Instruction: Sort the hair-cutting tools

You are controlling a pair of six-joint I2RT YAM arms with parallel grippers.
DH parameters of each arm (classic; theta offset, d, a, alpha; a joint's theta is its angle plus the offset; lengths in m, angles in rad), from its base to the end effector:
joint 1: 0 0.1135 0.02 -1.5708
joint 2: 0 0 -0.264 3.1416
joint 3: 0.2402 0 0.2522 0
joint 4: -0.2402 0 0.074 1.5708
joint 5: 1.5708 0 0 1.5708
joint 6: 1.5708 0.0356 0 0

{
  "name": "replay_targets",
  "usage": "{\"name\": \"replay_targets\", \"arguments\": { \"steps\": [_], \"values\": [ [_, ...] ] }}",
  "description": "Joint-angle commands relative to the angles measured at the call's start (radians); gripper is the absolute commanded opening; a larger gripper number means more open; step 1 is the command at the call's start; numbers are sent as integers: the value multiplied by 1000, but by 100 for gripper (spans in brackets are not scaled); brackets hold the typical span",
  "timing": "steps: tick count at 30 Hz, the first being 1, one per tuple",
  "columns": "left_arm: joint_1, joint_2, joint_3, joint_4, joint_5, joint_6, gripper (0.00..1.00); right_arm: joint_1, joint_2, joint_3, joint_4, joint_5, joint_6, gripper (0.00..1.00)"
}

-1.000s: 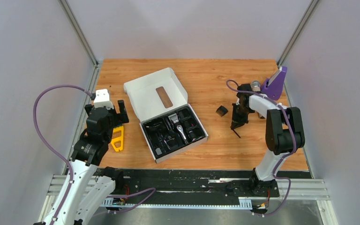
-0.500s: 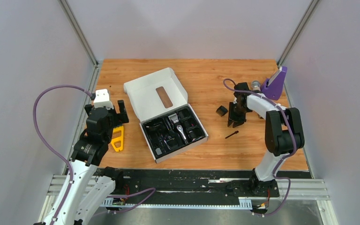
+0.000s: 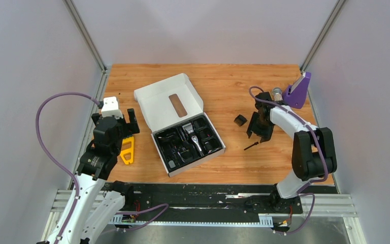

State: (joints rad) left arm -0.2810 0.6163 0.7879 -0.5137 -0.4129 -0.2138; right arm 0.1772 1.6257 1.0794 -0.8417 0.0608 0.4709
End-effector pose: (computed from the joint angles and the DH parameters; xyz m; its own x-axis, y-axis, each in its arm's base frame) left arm 0.1347 -0.0240 0.3313 -0.2918 -0.1180 -0.9492 -0.1751 0.9822 -0.0683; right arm 0.2906 0.0498 0.1934 -0.9375 0.2922 -0.1891 0.2920 0.9560 0.0292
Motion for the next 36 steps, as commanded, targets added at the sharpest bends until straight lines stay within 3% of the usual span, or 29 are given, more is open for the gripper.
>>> {"name": "replay_targets", "arguments": {
  "steps": [1,12,22,36],
  "values": [
    [-4,-9,25,28,-5,10,100,33,-18,-29,-76,81,308,55],
    [-4,-16,24,27,-8,11,100,56,142,88,-209,218,516,45],
    [-4,-18,24,27,-7,11,100,40,42,-25,-23,180,513,50],
    [-4,-12,22,27,-6,11,100,-24,39,-122,69,128,524,35]
  ]
}}
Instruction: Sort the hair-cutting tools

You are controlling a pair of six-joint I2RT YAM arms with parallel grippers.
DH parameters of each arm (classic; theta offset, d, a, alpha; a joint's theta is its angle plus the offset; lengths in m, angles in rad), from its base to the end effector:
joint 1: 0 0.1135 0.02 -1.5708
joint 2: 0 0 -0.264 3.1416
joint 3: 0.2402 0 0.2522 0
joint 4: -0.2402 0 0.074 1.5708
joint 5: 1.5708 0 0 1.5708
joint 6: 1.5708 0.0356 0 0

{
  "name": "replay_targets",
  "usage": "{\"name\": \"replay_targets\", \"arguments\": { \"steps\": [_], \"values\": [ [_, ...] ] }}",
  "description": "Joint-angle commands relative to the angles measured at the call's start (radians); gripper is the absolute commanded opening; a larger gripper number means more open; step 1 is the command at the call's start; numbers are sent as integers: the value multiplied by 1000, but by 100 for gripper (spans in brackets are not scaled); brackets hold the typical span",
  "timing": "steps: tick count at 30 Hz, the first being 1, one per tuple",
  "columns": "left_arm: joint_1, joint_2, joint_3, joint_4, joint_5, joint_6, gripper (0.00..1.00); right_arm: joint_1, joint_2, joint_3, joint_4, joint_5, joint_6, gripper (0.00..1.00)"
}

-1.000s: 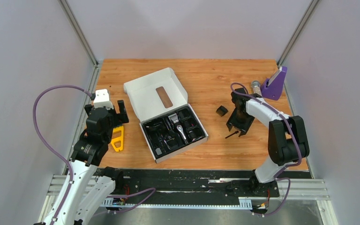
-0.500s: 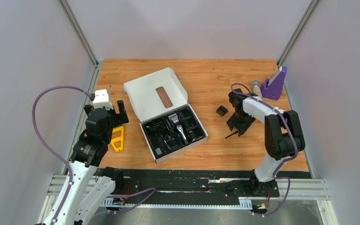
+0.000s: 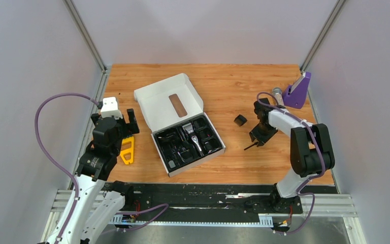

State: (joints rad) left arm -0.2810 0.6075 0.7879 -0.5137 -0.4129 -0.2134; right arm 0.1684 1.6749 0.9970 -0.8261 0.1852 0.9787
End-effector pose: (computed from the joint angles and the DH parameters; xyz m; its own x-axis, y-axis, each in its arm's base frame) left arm 0.1329 -0.0235 0.3323 -0.2838 -0.1200 -0.9513 -0.1744 0.9821 -0.0718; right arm 0.2802 0.0410 0.1604 -0.6756 0.7124 -0.1897 0.7310 0.6807 -0.0472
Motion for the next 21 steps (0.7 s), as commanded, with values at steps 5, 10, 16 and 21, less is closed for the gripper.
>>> {"name": "replay_targets", "arguments": {
  "steps": [5,10,16,21],
  "values": [
    [-4,0,22,27,-5,11,100,-18,-19,-63,57,-16,27,30],
    [-4,1,23,27,-4,11,100,-18,-35,-75,58,-13,28,25],
    [-4,1,22,27,-4,11,100,-18,-48,-87,77,-7,6,22],
    [-4,6,23,27,-6,10,100,-17,-77,-85,93,-8,-36,16]
  ]
}}
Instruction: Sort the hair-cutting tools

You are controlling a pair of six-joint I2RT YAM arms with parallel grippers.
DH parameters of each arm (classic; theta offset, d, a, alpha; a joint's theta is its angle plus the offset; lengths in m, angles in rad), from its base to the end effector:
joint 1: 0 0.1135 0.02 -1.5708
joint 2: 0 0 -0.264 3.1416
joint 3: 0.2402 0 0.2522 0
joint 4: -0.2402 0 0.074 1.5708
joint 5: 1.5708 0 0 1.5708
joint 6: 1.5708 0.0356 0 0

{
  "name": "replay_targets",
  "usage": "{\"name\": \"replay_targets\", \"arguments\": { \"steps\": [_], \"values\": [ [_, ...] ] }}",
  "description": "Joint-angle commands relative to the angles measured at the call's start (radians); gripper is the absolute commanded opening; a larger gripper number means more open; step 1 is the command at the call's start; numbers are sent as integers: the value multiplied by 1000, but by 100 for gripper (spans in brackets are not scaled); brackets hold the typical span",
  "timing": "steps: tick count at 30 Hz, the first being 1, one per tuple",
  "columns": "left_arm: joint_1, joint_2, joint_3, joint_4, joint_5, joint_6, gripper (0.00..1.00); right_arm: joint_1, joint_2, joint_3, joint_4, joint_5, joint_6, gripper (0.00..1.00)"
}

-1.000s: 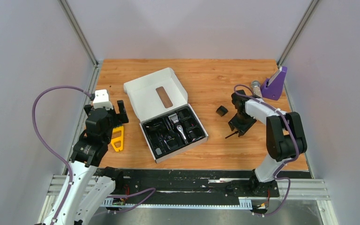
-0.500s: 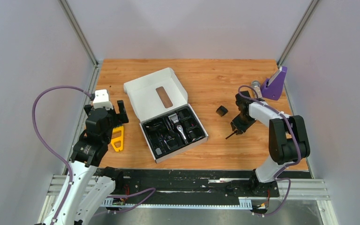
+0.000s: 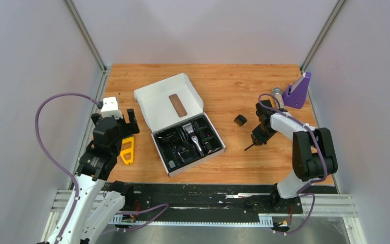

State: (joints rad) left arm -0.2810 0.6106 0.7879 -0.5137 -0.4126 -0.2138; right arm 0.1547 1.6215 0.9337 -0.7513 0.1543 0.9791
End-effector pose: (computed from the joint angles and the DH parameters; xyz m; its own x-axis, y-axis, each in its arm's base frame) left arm 0.1335 -0.0237 0.3319 -0.2867 -0.1196 -0.9505 -0.1744 0.9821 -0.0709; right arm 0.2726 0.0370 0.1598 -0.6561 0.7277 -0.1997 0.7392 0.6731 0.0240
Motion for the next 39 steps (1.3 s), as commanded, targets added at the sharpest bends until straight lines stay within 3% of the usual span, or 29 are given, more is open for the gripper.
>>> {"name": "replay_targets", "arguments": {
  "steps": [1,14,18,21,39],
  "values": [
    [-4,4,23,27,-6,10,100,-3,-32,-21,22,24,-46,15],
    [22,32,20,32,1,1,100,74,-177,22,23,84,-193,8],
    [31,43,19,33,0,-1,100,77,-175,25,-15,93,-182,23],
    [32,47,17,33,-3,-1,100,72,-145,21,-30,108,-170,27],
    [32,57,16,33,0,0,100,0,20,-37,69,45,-136,27]
  ]
}}
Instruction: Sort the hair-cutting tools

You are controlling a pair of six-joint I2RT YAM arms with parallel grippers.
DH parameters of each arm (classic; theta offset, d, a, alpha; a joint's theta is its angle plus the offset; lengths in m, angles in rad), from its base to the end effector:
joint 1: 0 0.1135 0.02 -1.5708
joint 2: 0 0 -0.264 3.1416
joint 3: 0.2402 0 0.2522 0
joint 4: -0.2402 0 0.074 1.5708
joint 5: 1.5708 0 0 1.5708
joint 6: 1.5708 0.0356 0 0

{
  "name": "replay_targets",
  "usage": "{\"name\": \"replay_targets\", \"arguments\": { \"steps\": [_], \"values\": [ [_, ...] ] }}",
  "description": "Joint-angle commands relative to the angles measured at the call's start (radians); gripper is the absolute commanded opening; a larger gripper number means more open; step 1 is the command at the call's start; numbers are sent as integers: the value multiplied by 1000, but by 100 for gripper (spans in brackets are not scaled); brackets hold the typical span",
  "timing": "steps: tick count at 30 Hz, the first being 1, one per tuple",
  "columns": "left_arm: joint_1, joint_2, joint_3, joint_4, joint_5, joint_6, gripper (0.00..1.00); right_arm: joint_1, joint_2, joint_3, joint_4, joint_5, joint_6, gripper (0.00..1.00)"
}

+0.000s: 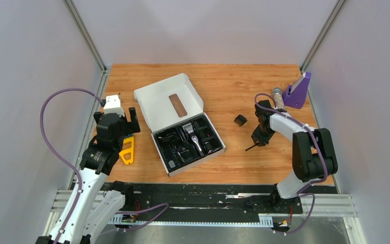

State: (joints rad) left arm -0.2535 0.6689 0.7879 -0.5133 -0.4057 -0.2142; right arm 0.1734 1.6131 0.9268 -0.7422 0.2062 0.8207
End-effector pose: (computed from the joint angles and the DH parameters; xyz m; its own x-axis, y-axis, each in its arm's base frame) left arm 0.1463 -0.0234 0.3249 -0.3374 -0.1143 -0.9344 -0.1985 0.9789 -0.0481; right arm 0.2713 0.0401 0.1607 -0.7673 0.5926 -0.2450 0.6178 0.7856 -0.0344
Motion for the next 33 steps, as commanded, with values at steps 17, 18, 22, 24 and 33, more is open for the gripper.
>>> {"name": "replay_targets", "arguments": {
  "steps": [17,18,22,24,33],
  "values": [
    [5,7,15,35,-8,2,100,4,26,-34,70,-90,-52,7],
    [6,7,14,35,-8,3,100,14,21,-32,68,-96,-58,6],
    [6,8,14,35,-8,4,100,63,12,-24,78,-116,-103,4],
    [6,10,14,36,-8,4,100,101,10,-15,88,-130,-149,3],
    [6,16,11,38,-15,6,100,220,-30,18,118,-170,-307,0]
  ]
}}
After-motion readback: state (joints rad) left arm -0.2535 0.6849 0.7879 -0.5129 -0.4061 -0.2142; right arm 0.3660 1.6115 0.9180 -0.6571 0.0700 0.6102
